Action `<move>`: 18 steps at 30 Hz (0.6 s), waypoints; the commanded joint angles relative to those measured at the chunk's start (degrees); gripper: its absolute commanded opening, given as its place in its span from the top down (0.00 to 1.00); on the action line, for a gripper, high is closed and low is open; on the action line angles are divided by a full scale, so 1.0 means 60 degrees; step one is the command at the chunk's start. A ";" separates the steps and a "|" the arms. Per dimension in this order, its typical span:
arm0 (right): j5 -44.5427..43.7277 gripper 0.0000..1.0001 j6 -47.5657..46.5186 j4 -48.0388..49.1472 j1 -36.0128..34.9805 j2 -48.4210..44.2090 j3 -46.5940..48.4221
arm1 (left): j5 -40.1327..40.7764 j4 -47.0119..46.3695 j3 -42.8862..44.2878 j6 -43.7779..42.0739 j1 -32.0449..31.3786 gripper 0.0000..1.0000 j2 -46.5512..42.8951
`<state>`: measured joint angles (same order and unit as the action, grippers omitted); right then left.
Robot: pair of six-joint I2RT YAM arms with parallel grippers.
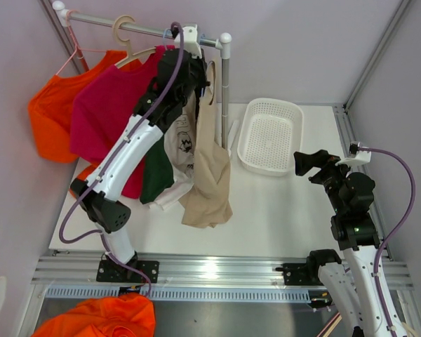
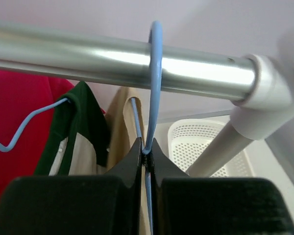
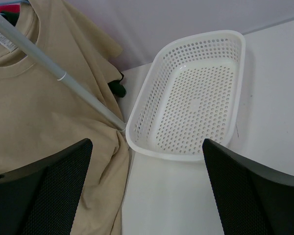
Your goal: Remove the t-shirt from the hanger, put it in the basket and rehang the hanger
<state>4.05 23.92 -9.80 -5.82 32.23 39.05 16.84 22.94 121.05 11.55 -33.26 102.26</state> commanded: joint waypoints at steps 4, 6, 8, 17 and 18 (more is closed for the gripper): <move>-0.0090 0.01 -0.0047 -0.0051 -0.0040 -0.0025 0.0392 | 0.1308 -0.2181 -0.0298 -0.2273 -0.0843 0.99 -0.0021; -0.0075 0.01 -0.0047 -0.0036 -0.0025 -0.0025 0.0392 | 0.1557 -0.2532 -0.0327 -0.2873 -0.1048 0.99 -0.0051; -0.0061 0.01 -0.0047 -0.0036 -0.0025 -0.0025 0.0392 | 0.1836 -0.3104 -0.0298 -0.3300 -0.1224 0.99 -0.0138; 0.0056 0.01 -0.0017 0.0008 -0.0025 0.0034 0.0348 | 0.2700 -0.4392 -0.0984 -0.4137 -0.1328 0.99 -0.1089; 0.0071 0.01 -0.0017 -0.0007 -0.0025 0.0034 0.0333 | 0.2803 -0.4423 -0.1131 -0.4137 -0.1328 0.99 -0.1308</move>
<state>4.01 23.92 -9.85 -5.82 32.25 39.05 30.13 4.95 115.33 -10.04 -41.08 100.62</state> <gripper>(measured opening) 0.993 0.037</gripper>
